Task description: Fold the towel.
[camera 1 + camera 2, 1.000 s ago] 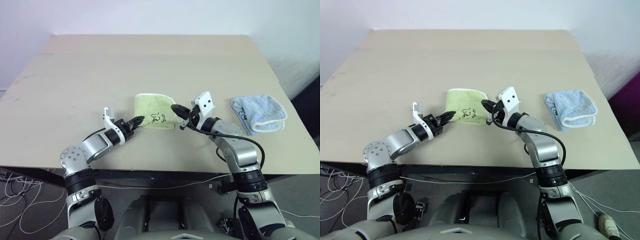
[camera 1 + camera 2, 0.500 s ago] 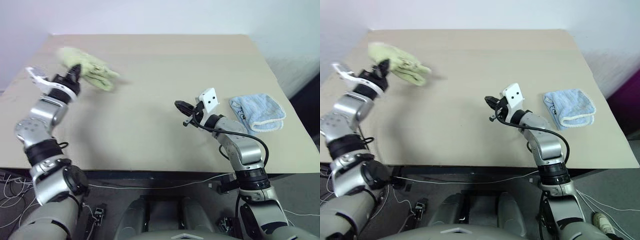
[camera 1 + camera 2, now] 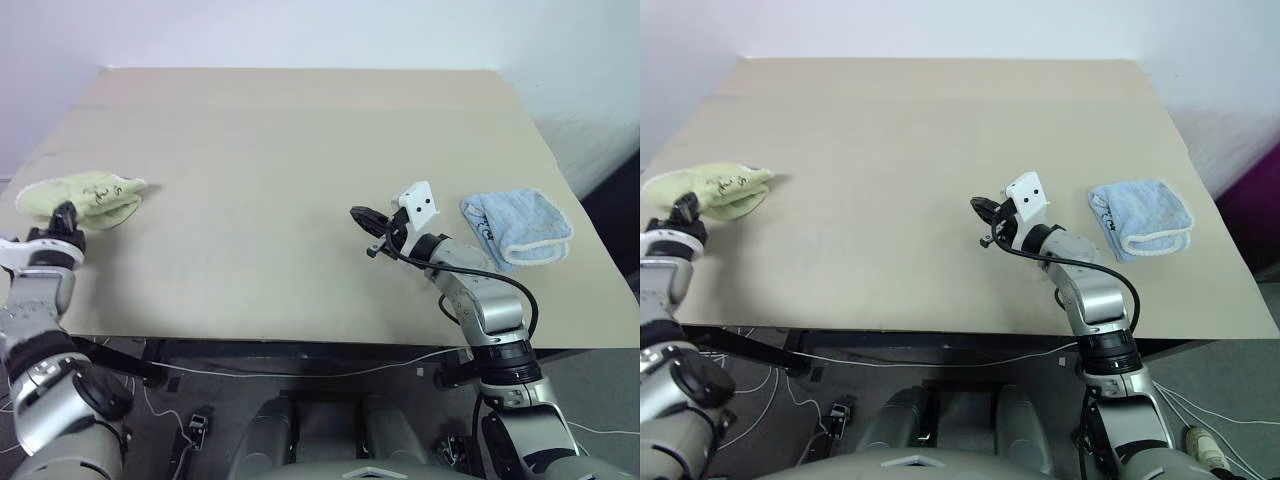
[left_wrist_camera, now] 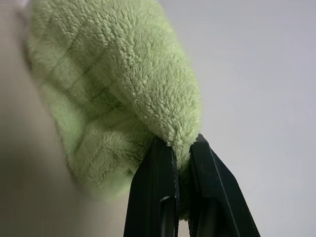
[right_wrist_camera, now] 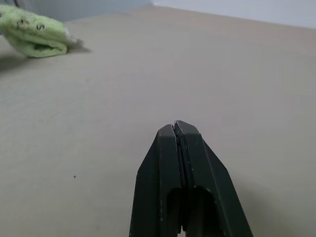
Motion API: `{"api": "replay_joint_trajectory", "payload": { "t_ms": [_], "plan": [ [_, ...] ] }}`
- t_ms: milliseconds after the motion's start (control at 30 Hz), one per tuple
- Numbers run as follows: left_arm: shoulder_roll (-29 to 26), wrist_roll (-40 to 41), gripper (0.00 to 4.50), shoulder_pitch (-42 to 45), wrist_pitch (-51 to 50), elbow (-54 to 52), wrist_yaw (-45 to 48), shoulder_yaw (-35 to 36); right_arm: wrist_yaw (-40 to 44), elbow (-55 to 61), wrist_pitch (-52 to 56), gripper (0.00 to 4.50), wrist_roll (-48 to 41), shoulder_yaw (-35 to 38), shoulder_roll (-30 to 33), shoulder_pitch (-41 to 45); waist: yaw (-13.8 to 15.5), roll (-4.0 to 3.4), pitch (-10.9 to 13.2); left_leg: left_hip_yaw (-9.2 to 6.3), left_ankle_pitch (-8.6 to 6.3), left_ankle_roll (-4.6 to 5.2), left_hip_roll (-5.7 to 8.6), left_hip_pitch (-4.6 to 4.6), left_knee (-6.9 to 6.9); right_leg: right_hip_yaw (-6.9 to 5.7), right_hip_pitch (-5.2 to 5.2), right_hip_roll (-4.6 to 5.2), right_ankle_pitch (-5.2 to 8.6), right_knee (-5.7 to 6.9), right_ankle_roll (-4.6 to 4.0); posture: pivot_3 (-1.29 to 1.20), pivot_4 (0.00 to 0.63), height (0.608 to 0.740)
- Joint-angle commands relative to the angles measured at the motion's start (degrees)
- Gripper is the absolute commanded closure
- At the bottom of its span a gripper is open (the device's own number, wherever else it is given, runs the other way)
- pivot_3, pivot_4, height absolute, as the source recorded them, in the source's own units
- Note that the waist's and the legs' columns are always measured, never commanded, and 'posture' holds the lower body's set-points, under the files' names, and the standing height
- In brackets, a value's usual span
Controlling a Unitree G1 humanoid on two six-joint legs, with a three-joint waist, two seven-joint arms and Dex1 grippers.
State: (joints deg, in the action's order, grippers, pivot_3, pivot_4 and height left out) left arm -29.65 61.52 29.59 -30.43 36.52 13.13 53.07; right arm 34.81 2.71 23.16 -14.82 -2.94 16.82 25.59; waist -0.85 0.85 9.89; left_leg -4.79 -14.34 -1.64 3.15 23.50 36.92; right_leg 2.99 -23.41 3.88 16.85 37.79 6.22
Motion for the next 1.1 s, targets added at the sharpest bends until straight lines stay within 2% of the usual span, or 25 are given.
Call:
{"api": "replay_joint_trajectory", "payload": {
  "t_ms": [33,233,400,533,700,800,900,1100],
  "plan": [
    [2.79,5.05,3.71,-3.70,-1.43,-11.32,-3.58,3.37,0.65,1.69,-1.16,4.50,-0.67,0.12,0.14,1.11,-0.01,0.01,-0.01,0.00,0.00,0.00,-0.01,0.00,0.00,0.00,0.00,-0.01,0.00,0.00,0.00,0.00,0.150,0.740],
    [7.53,11.44,1.76,-9.10,-1.12,-19.19,-6.76,6.91,1.53,0.11,-1.67,4.50,-0.37,-0.60,-0.16,1.69,-0.08,0.03,-0.01,0.02,0.00,0.00,-0.02,0.00,0.00,0.01,0.00,-0.02,0.00,-0.01,0.00,0.00,0.150,0.740],
    [8.70,16.01,0.13,-12.25,-2.02,-23.53,-6.72,7.05,1.91,-0.73,-1.99,4.50,-0.19,-1.00,-0.38,1.98,-0.04,0.03,-0.02,0.02,0.00,0.00,-0.03,0.00,0.01,0.00,0.01,-0.04,0.00,-0.01,0.00,0.00,0.150,0.740],
    [9.67,17.43,0.06,-16.22,-5.79,-30.02,-6.02,2.54,1.94,-1.32,-2.22,4.50,-0.25,-1.05,-0.46,2.21,0.05,0.04,-0.02,0.02,-0.01,0.00,-0.02,0.00,0.03,0.00,0.05,-0.03,0.00,-0.04,-0.01,0.00,0.150,0.740],
    [11.11,13.89,0.06,-20.31,-10.61,-40.65,-3.82,-10.43,1.71,-1.40,-2.33,4.50,-0.31,-0.92,-0.50,1.88,0.25,0.04,-0.02,-0.01,-0.01,0.00,-0.01,-0.01,0.04,-0.02,0.11,-0.02,0.00,-0.06,-0.01,0.00,0.150,0.740],
    [9.17,5.53,0.06,-20.47,-10.24,-44.46,-1.06,-20.26,1.33,-1.27,-2.09,4.50,-0.37,-0.48,-0.38,1.81,0.06,0.04,-0.02,0.00,-0.01,0.00,-0.01,-0.01,0.03,-0.02,0.09,-0.09,-0.01,-0.07,-0.02,0.00,0.150,0.740],
    [5.24,-8.38,0.06,-18.82,-5.22,-45.42,3.72,-31.57,0.76,-1.04,-2.07,4.50,-0.59,0.64,0.02,1.58,-0.10,0.02,-0.01,0.03,0.00,-0.01,-0.02,-0.03,-0.01,0.00,0.07,-0.16,0.00,-0.06,-0.03,0.00,0.150,0.740],
    [0.51,-26.16,0.06,-14.75,8.41,-39.06,12.81,-40.73,-1.38,0.53,-1.54,4.50,-0.56,1.91,-0.02,0.58,-0.12,-0.02,-0.01,0.08,0.01,-0.02,-0.02,-0.05,-0.08,0.01,0.06,-0.17,-0.01,-0.10,-0.05,0.00,0.150,0.740]
  ]
}}
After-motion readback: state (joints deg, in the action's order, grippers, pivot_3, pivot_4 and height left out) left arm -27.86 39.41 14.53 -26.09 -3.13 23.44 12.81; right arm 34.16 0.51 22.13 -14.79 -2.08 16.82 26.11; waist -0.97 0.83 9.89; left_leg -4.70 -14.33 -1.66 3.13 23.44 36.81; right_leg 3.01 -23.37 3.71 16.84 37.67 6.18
